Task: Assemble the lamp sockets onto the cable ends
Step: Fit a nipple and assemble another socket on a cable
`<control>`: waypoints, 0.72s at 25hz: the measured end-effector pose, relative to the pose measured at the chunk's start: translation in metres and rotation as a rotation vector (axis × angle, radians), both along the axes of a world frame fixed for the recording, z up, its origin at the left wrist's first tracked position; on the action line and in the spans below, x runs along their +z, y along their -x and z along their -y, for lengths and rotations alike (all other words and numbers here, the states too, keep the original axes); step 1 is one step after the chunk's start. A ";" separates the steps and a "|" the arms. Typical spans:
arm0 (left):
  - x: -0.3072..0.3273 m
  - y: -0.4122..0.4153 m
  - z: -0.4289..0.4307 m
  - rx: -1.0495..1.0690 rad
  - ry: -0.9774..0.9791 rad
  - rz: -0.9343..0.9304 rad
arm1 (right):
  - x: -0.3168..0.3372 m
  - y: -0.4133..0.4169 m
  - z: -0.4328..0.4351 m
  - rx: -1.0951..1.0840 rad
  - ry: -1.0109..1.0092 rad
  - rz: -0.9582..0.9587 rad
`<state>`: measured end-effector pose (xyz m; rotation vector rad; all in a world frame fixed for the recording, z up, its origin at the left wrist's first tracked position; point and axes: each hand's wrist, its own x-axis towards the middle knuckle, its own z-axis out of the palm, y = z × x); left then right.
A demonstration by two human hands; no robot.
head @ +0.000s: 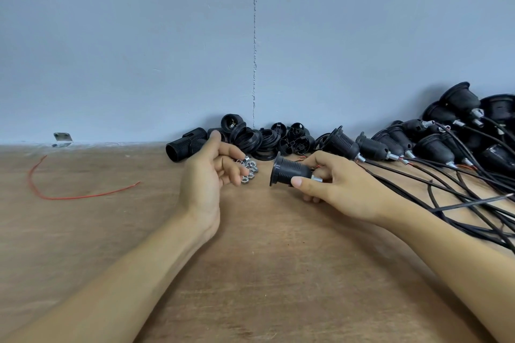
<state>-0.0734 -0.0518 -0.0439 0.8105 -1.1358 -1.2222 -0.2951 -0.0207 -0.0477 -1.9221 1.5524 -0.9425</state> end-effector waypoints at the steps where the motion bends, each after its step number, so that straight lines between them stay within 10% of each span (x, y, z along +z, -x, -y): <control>1: -0.001 0.002 -0.001 -0.005 -0.011 0.038 | 0.000 0.000 0.000 0.003 -0.001 -0.005; 7: -0.012 0.014 -0.008 -0.312 0.013 0.209 | -0.001 0.001 0.000 0.058 -0.026 -0.027; 18: -0.008 0.014 -0.008 -0.005 0.078 0.206 | -0.001 0.007 0.002 0.129 -0.069 0.083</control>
